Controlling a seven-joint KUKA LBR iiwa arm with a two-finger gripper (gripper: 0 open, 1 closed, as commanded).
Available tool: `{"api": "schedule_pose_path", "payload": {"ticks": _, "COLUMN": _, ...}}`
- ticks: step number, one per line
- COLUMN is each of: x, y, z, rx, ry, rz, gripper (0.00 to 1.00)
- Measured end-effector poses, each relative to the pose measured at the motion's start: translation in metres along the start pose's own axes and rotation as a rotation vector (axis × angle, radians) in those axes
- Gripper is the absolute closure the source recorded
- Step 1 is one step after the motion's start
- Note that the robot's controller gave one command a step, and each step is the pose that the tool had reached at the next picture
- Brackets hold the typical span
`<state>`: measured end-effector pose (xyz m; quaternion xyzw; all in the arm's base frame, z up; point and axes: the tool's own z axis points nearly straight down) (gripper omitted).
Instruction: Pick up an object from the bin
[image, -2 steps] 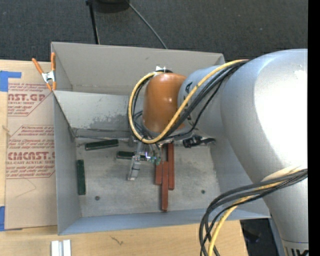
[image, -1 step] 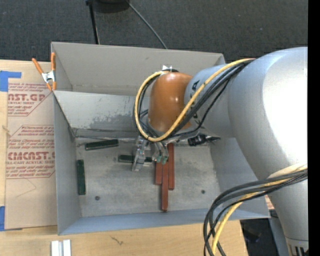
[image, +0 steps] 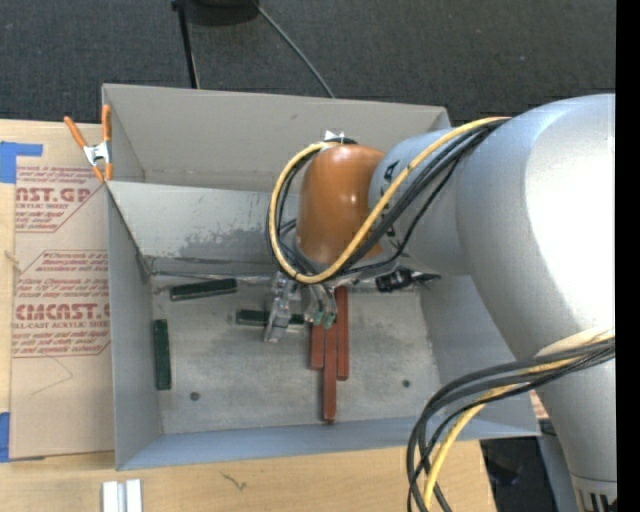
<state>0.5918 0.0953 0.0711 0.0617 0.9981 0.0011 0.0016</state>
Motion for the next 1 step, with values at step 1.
{"api": "schedule_pose_path", "payload": {"ticks": 1, "x": 0.0009, "y": -0.0002, "z": -0.0025, "rx": 0.001, "ry": 0.003, "rz": 0.0, "gripper": 1.0}}
